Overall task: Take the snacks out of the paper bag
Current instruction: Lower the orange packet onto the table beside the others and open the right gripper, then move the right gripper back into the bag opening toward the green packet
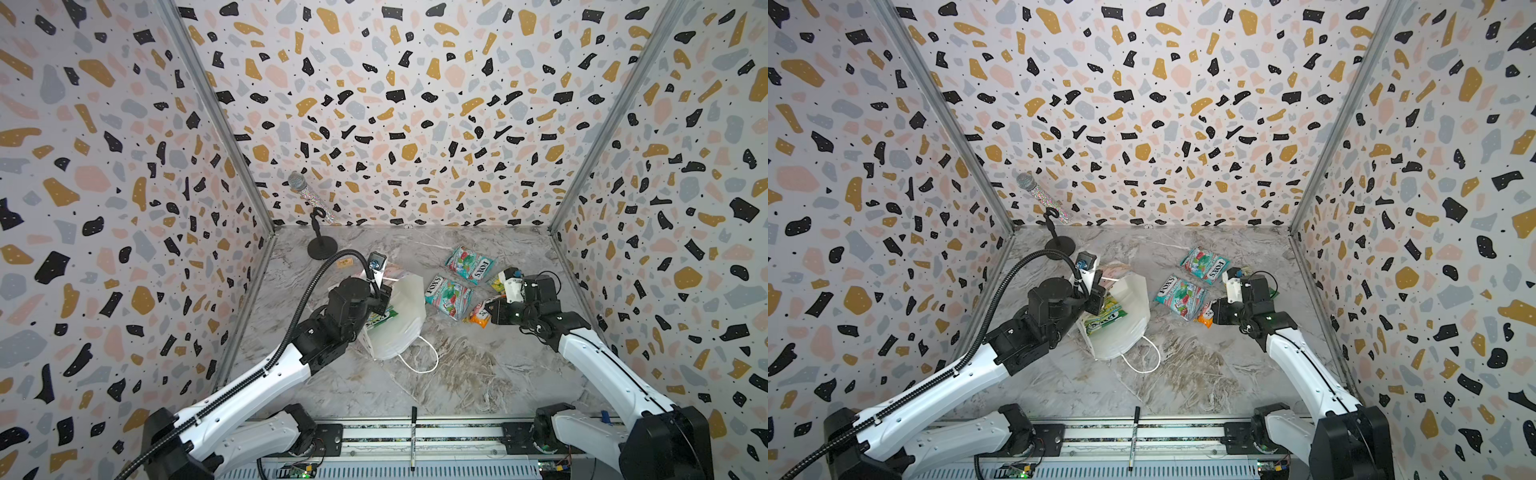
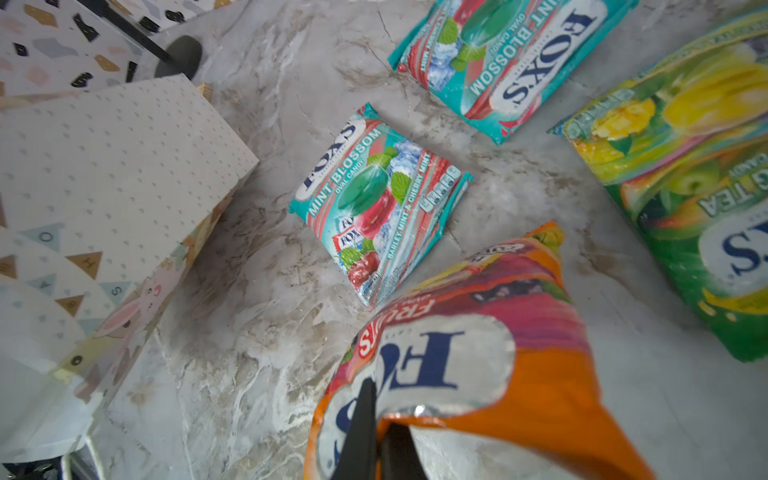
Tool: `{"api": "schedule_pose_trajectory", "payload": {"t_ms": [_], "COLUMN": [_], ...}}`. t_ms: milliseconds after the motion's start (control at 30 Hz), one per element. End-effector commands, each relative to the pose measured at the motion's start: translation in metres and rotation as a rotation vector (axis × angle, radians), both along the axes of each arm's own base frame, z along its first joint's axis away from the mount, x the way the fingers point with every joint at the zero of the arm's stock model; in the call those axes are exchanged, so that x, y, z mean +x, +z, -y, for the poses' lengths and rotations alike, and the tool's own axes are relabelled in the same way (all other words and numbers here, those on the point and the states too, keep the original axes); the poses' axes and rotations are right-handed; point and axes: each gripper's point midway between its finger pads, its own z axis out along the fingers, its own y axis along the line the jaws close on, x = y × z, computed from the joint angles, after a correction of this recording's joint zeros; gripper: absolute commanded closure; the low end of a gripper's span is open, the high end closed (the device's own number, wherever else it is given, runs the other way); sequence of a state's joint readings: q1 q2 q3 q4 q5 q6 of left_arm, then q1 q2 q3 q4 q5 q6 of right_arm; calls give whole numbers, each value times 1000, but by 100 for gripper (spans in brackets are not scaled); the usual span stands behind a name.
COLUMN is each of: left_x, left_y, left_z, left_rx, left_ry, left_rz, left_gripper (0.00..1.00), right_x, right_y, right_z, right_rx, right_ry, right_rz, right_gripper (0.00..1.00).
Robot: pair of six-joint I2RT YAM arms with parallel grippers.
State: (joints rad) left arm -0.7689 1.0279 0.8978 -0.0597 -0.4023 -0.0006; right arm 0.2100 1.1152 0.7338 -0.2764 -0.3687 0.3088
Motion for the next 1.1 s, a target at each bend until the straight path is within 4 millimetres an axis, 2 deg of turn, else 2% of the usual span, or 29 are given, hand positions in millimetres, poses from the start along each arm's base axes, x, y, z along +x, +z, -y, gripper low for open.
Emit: {"api": "schedule_pose_trajectory", "payload": {"t_ms": [0,267,500,600,667,900,1067], "left_x": [1,1,1,1,1,1,0], "left_y": [7,7,7,7,7,7,7], "left_z": [-6,-5,-5,-6,-6,-6,-5], "left_rx": [-9,-9,-8,-8,-9,-9,-9], "left_ry": [22,22,20,22,22,21,19], "left_rz": [30,29,28,29,30,30,31], "left_gripper": [100,100,100,100,100,100,100], "right_x": [10,5,8,10,10,13,14], "right_y": [15,-24,-41,-45,-48,-44,-40], "right_z": [-10,13,28,36,45,63,77], "right_rx": [58,-34,-98,-135,-172,-238,-283], "right_ry": [68,25,-55,-95,-134,-222,-290], "right_rz": [79,-13,-75,-89,-101,-87,-77], "right_gripper": [100,99,81,73,72,60,43]}}
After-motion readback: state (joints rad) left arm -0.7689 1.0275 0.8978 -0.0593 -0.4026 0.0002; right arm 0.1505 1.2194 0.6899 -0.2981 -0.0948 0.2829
